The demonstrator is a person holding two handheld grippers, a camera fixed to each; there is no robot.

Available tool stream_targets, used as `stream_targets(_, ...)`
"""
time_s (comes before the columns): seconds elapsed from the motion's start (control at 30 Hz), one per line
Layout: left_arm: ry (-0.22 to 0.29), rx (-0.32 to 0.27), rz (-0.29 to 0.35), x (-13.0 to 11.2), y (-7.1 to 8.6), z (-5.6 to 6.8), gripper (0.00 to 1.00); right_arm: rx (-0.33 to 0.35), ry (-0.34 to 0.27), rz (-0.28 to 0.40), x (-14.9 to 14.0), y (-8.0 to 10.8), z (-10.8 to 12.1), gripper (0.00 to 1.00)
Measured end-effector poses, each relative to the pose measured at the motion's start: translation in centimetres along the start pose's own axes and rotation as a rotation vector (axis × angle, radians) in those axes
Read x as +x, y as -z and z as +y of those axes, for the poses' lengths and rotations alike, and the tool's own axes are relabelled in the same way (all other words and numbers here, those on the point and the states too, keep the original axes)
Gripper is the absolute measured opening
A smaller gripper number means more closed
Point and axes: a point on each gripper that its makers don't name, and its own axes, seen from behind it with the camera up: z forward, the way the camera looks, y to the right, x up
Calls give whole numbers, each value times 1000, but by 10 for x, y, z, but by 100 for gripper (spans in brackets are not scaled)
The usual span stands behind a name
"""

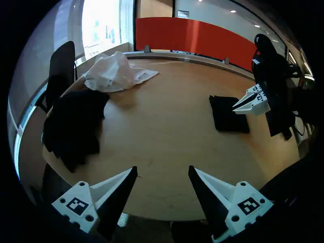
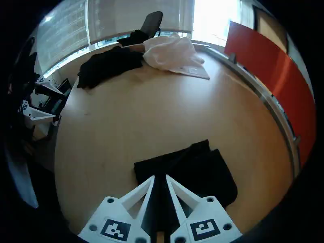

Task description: Fold towel

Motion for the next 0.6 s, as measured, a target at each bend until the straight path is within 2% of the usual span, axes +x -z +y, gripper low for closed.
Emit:
stream_targets(0.13, -2, -2, 0, 1, -1, 0, 94, 0, -2, 2, 0, 0, 1, 8)
stream_targets(0.2, -4, -2, 0, 2, -1, 0, 94, 0, -6, 4, 0, 1, 1, 16)
stream_targets(0.27, -6, -2, 0, 2, -1, 0, 94, 0, -12, 7, 0, 2, 2, 30)
stream_targets(0.43, -6, -2, 4, 4, 0, 0, 94, -24, -33, 5, -6, 6, 6, 75)
stream_targets(0.47, -6, -2, 5, 4, 0, 0, 94, -32, -37, 4, -7, 6, 7, 81)
stream_targets(0.6, -9, -6, 3, 4, -1, 1, 94, -49, -64, 0, -16, 10, 10, 84)
